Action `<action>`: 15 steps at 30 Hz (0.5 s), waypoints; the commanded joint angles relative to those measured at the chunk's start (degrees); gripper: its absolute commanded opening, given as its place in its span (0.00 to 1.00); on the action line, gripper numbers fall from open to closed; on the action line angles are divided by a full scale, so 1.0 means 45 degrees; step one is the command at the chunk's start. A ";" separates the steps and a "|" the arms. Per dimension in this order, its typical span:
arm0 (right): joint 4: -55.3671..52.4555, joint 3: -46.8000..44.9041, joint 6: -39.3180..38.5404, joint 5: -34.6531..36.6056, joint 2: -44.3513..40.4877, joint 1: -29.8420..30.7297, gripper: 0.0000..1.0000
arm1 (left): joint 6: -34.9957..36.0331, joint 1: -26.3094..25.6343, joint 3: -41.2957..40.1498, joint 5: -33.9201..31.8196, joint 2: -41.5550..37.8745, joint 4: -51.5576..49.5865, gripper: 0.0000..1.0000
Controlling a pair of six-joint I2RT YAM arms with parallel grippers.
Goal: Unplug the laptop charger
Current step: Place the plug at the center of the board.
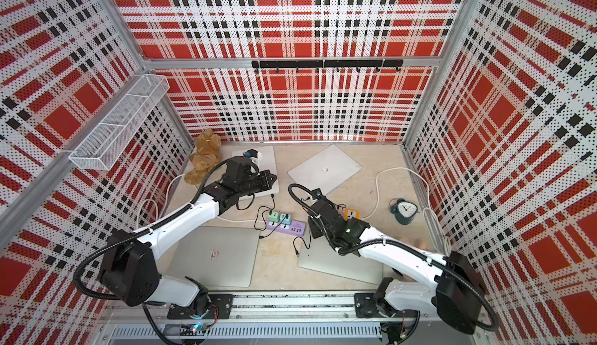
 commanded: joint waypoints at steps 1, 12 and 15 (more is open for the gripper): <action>-0.0092 0.0665 -0.0670 0.0260 0.0687 0.0763 0.30 | 0.0151 0.0494 -0.0585 0.0087 -0.0850 -0.0573 0.00; -0.1214 0.2508 -0.1940 -0.0237 0.2804 0.2177 0.30 | 0.0355 0.2453 -0.2965 0.0885 -0.2864 -0.0855 0.00; -0.1505 0.2865 -0.2294 -0.0447 0.3322 0.2417 0.30 | 0.0348 0.2956 -0.3452 0.1002 -0.3275 -0.0860 0.00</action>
